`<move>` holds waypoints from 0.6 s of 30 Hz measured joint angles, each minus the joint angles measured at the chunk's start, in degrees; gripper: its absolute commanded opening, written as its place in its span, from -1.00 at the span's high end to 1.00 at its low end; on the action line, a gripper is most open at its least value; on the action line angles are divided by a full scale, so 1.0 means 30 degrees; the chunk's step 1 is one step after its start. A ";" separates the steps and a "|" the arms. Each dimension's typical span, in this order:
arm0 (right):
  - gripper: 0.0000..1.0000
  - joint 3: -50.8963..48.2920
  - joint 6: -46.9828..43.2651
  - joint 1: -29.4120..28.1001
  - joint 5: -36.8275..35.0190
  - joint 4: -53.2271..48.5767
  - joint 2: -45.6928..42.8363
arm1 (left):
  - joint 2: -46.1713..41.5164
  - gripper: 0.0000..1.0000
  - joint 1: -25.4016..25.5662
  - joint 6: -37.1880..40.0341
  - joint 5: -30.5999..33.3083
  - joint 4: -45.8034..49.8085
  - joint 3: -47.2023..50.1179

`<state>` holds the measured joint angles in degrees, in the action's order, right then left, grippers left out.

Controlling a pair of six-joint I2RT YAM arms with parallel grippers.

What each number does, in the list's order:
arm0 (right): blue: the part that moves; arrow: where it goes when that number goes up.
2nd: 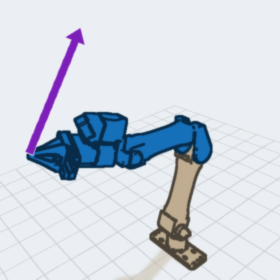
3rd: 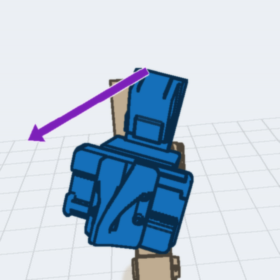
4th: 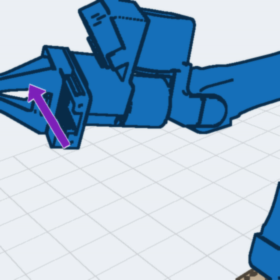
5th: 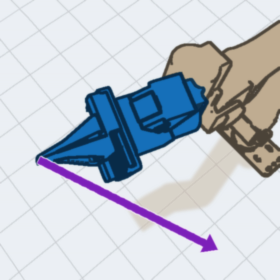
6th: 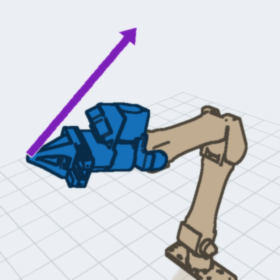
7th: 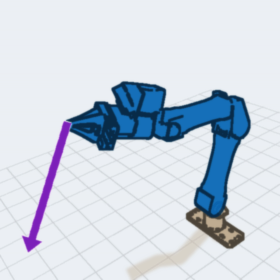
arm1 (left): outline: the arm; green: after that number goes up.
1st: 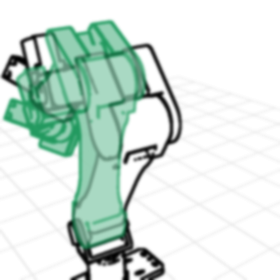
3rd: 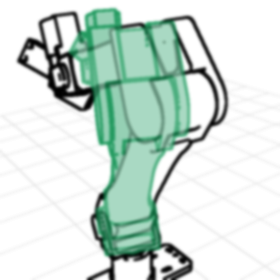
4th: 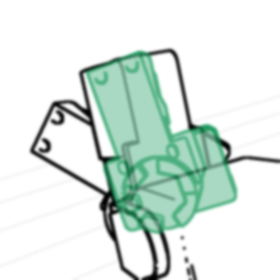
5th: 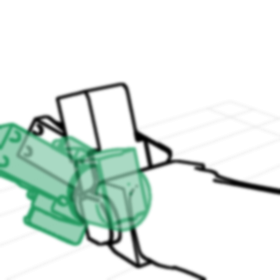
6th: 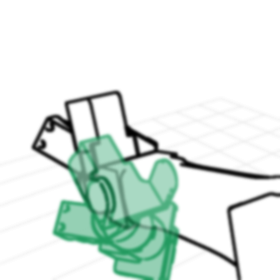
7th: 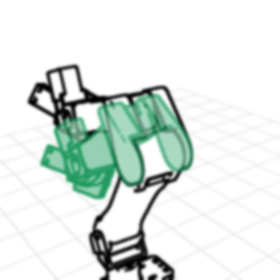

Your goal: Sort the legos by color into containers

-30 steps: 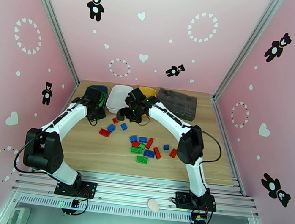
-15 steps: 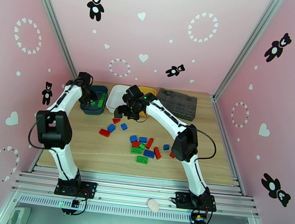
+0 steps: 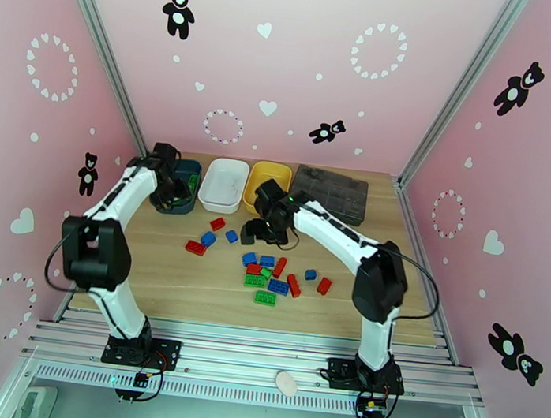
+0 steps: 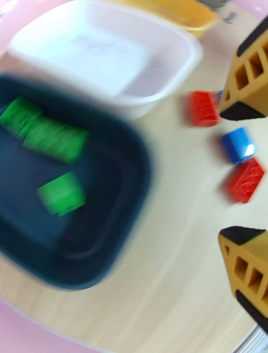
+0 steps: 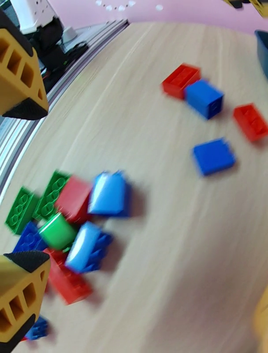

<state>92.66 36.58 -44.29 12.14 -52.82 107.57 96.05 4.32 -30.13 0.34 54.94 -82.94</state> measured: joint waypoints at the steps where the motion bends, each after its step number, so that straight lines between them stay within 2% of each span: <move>1: -0.65 -0.0634 -0.0058 -0.0102 -0.0233 0.0007 -0.0423 | -0.0612 -0.42 0.0627 -0.0291 -0.0044 -0.0102 0.0648; 6: -0.66 -0.3840 -0.0204 -0.1275 -0.1355 0.0109 -0.2528 | -0.2907 -0.43 0.4583 -0.2565 -0.0517 -0.1042 0.4299; 9: -0.69 -0.5661 -0.0160 -0.2477 -0.1872 0.0160 -0.3789 | -0.3504 -0.44 0.6324 -0.4065 -0.0787 -0.1698 0.6127; 12: -0.70 -0.7155 0.0058 -0.3810 -0.2237 0.0160 -0.4641 | -0.4044 -0.48 0.7155 -0.5450 -0.0918 -0.2200 0.7657; 18: -0.69 -0.8495 0.0466 -0.5982 -0.2820 0.0168 -0.4605 | -0.5836 -0.58 0.7257 -0.7351 -0.0889 -0.2754 0.9712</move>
<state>67.18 37.98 -62.24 3.68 -52.31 93.76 78.54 26.09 -52.18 -2.33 46.68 -53.80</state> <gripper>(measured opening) 0.847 0.781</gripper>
